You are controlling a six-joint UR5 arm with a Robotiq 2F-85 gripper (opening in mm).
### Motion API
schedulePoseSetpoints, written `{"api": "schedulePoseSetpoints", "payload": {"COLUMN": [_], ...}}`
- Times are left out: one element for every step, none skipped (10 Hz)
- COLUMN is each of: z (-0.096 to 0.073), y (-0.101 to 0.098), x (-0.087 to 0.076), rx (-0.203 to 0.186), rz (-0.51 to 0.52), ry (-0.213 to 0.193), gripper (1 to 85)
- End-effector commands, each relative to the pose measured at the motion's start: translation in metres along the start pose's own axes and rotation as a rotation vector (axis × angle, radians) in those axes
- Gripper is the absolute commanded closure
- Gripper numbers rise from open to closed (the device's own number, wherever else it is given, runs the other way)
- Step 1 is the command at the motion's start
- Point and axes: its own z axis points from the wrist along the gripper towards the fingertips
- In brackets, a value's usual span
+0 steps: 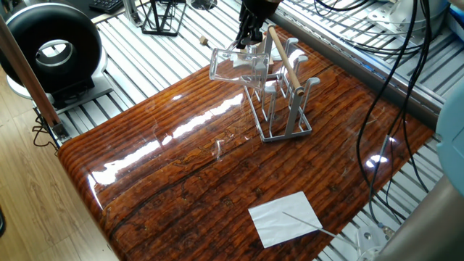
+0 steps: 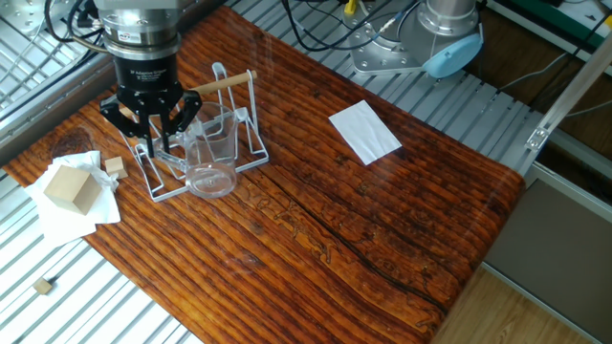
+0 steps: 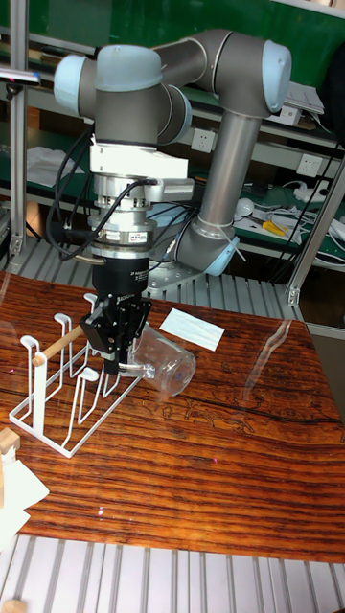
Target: Put the cup on the cup rack
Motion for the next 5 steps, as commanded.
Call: {"api": "schedulePoseSetpoints", "payload": {"z": [-0.0016,-0.0016,-0.0016,-0.0016,-0.0016], "y": [-0.0051,-0.0087,-0.0091,-0.0087,-0.0074], "x": [-0.0025,-0.0012,-0.0015,-0.0021,-0.0040], "rx": [0.017,0.031,0.032,0.030,0.025], "rz": [0.021,0.028,0.030,0.031,0.035], "ry": [-0.012,-0.008,-0.008,-0.011,-0.018], "gripper": [84.7,84.7,84.7,84.7,84.7]}}
